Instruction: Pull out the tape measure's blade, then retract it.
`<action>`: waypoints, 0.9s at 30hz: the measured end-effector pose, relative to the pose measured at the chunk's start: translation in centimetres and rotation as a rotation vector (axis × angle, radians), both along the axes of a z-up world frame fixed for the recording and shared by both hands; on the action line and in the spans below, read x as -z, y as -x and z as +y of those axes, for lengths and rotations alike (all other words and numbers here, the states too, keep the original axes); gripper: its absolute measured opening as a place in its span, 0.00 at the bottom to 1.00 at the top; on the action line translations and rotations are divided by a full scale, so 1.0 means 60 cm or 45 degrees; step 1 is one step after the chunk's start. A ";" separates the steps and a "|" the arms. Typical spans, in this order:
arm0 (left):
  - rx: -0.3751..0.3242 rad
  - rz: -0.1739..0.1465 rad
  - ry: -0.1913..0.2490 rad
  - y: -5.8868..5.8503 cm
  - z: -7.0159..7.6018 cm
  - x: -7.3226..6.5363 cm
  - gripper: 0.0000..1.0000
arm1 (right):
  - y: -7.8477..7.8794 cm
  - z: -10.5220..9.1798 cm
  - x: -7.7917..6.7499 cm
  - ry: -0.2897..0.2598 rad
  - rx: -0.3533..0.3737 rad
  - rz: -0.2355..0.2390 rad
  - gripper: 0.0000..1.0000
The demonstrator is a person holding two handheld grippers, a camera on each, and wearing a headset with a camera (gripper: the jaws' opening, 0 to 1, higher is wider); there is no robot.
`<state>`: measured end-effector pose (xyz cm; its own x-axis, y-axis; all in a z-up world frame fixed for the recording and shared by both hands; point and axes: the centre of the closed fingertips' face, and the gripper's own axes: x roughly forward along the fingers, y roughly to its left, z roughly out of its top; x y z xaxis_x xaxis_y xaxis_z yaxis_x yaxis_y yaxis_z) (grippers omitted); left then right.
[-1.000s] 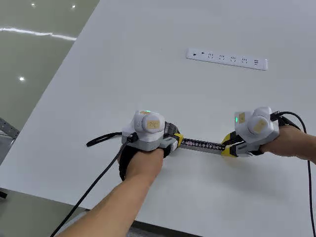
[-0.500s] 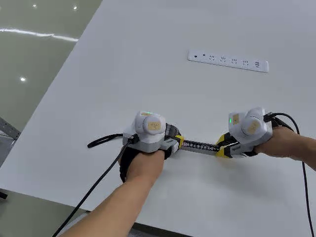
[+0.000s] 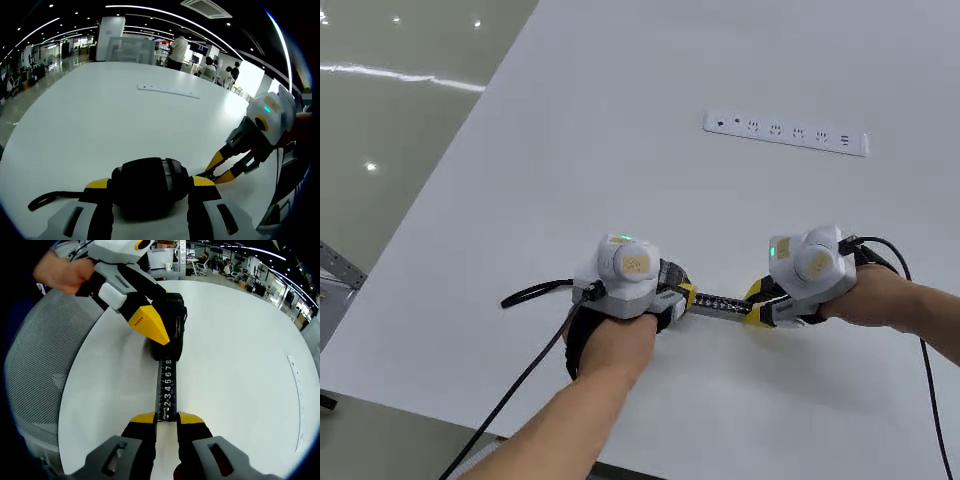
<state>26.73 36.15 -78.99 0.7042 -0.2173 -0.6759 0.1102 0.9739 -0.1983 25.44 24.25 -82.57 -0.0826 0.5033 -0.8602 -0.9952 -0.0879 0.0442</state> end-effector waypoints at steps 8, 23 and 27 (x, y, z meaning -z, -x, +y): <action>0.000 0.002 0.003 0.001 -0.001 0.000 0.56 | 0.003 0.022 0.002 -0.019 -0.006 0.004 0.12; 0.001 0.003 0.008 0.002 -0.001 0.000 0.56 | 0.004 0.057 0.001 -0.050 -0.009 -0.001 0.12; 0.003 0.003 0.011 0.002 -0.001 0.000 0.56 | 0.005 0.063 0.000 -0.057 -0.007 0.001 0.12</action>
<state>26.60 36.09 -78.96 0.7021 -0.2248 -0.6756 0.1123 0.9719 -0.2067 25.15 28.05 -82.57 -0.0861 0.5407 -0.8368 -0.9946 -0.0952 0.0408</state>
